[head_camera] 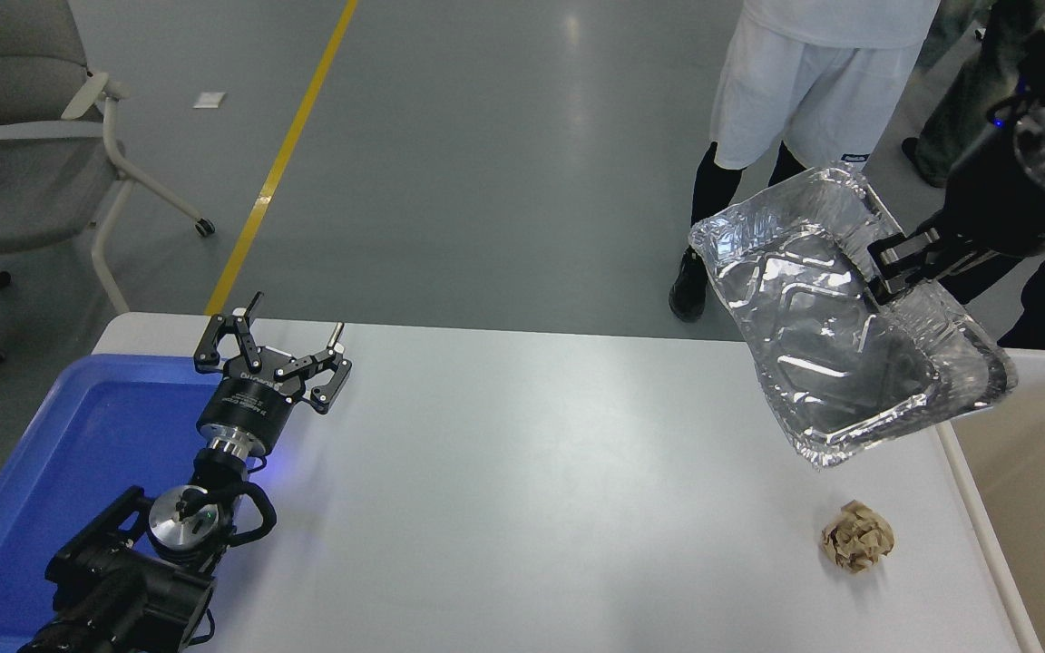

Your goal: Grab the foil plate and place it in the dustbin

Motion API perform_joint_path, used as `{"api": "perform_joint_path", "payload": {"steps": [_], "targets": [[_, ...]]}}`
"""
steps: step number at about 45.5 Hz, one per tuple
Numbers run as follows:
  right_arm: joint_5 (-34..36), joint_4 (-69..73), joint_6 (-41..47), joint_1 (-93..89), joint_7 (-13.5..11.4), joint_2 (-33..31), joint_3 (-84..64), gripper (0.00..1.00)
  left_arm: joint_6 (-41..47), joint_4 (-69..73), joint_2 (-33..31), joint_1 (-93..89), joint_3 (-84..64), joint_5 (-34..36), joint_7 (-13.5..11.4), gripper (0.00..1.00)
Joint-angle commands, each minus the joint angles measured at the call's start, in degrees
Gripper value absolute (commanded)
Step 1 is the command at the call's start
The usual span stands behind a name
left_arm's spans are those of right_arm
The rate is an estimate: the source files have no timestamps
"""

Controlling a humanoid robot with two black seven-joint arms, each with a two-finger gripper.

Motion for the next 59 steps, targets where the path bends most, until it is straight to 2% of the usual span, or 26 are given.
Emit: {"api": "perform_joint_path", "payload": {"steps": [1,14,23,37,41,53,59], "targets": [[0.6,-12.1,0.0,-9.3,0.0,-7.4,-2.5,0.0,0.0,0.0,0.0,0.0,0.0,0.0,0.0,0.99],[2.0,-27.1,0.0,-21.3,0.1,-18.3,1.1,0.0,0.1,0.0,0.0,0.0,0.0,0.0,0.0,0.99],[8.3,-36.0,0.0,-34.5,0.0,-20.1,9.9,0.0,0.0,0.0,0.0,0.0,0.0,0.0,0.0,0.99],[10.6,-44.8,0.0,-47.6,-0.1,-19.4,12.6,0.0,0.0,0.0,0.0,0.0,0.0,0.0,0.0,0.99],[15.2,-45.2,-0.6,-51.5,-0.3,-19.0,12.5,0.0,0.0,0.0,0.0,0.0,0.0,0.0,0.0,0.99],[27.3,-45.3,-15.2,-62.1,-0.7,-13.7,12.6,0.0,0.0,0.0,0.0,0.0,0.0,0.0,0.0,0.99],[34.0,-45.8,-18.7,-67.4,-0.7,-10.8,12.6,0.0,0.0,0.0,0.0,0.0,0.0,0.0,0.0,0.99]]}}
